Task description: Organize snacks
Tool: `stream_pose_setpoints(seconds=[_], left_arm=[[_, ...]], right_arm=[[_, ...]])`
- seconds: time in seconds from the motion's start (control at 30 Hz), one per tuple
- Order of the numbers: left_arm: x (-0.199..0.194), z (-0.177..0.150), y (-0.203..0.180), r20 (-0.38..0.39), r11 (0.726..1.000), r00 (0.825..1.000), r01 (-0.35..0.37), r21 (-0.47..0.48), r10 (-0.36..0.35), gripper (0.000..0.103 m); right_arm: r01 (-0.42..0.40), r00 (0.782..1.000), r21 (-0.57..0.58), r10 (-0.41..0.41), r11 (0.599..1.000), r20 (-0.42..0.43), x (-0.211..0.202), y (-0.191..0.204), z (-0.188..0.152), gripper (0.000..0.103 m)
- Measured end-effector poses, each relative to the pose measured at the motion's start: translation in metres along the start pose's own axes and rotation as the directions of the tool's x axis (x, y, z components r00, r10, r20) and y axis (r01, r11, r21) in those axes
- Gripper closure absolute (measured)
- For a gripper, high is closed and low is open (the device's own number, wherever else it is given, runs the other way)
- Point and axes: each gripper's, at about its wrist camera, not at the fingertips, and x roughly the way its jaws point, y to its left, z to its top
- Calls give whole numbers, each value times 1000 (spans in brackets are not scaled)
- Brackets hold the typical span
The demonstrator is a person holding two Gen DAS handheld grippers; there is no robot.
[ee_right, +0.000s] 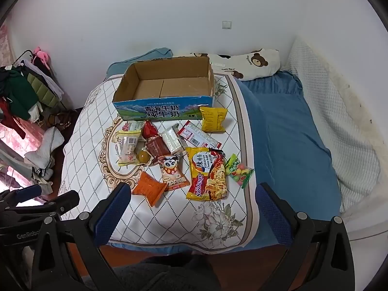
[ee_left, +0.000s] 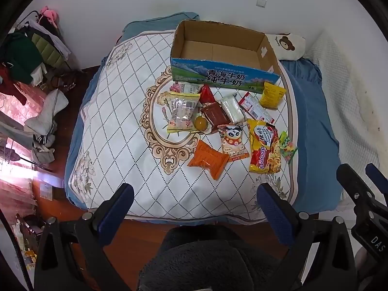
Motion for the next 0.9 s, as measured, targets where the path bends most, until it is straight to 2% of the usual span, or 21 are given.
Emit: stream_pose_setpoints(seconds=[0.9], left_arm=[[-11,6,-1,6,1000,1000,13,-3,-13,0]], right_arm=[[10,1000,-1,-10,1000,3,-5,2,-3,0]])
